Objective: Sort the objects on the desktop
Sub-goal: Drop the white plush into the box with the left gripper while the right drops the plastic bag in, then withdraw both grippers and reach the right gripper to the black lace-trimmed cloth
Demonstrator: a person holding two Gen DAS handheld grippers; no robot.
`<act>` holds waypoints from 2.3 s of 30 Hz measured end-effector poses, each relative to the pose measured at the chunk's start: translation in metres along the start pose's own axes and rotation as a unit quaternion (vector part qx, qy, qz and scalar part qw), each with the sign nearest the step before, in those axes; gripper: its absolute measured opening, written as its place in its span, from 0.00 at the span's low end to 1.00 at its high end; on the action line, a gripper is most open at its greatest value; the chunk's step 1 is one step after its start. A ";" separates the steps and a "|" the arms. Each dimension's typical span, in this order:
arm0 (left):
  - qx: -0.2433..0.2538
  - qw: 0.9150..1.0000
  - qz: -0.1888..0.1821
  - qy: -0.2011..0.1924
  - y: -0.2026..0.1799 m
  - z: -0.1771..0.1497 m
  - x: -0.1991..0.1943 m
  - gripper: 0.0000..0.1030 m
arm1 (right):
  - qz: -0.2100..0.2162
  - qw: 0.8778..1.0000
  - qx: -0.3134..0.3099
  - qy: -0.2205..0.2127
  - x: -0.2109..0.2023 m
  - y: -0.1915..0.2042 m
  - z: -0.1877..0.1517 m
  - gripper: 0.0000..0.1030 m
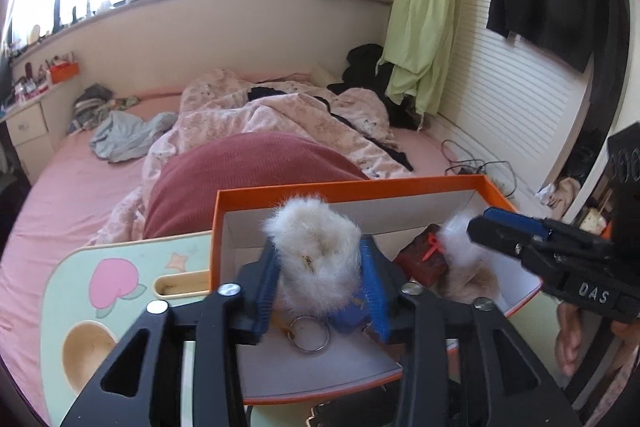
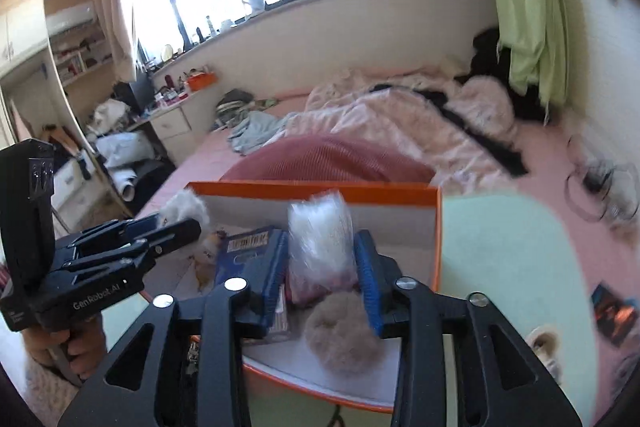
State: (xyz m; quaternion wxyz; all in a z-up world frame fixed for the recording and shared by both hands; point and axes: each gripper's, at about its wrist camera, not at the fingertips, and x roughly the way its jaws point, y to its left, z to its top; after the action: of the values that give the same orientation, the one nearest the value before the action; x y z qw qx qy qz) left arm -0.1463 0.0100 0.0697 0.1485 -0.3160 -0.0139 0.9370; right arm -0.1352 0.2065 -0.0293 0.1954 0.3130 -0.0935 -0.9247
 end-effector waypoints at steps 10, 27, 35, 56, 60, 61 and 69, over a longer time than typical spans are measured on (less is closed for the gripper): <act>0.014 1.000 0.013 -0.025 -0.004 -0.003 -0.008 0.76 | 0.000 0.994 0.037 -0.105 -0.036 -0.016 0.002 0.81; 0.064 0.996 0.052 0.024 -0.018 -0.012 0.007 0.76 | -0.061 0.991 0.122 -0.018 0.022 -0.073 0.012 0.81; 0.043 0.998 0.034 0.027 -0.015 -0.017 0.010 0.76 | -0.059 0.986 0.154 0.004 0.046 -0.081 0.022 0.81; 0.013 0.998 -0.003 -0.063 0.000 -0.040 -0.062 0.76 | -0.041 0.998 0.024 -0.029 -0.067 0.009 -0.040 0.81; -0.016 0.998 -0.035 -0.057 0.010 -0.045 -0.070 0.76 | -0.040 0.999 -0.012 0.003 -0.067 0.029 -0.059 0.81; -0.022 0.997 -0.040 -0.055 0.011 -0.047 -0.075 0.76 | -0.043 0.999 -0.022 0.012 -0.065 0.034 -0.064 0.81; -0.033 0.999 0.011 0.036 0.008 -0.079 -0.086 0.85 | -0.055 0.995 -0.067 0.050 -0.059 0.050 -0.086 0.81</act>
State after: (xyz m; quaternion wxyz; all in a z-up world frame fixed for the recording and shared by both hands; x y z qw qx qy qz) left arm -0.0361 -0.0276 0.0563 0.1278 -0.3547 -0.0357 0.9255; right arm -0.0239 0.1813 -0.0497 0.1697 0.3500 -0.0040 -0.9213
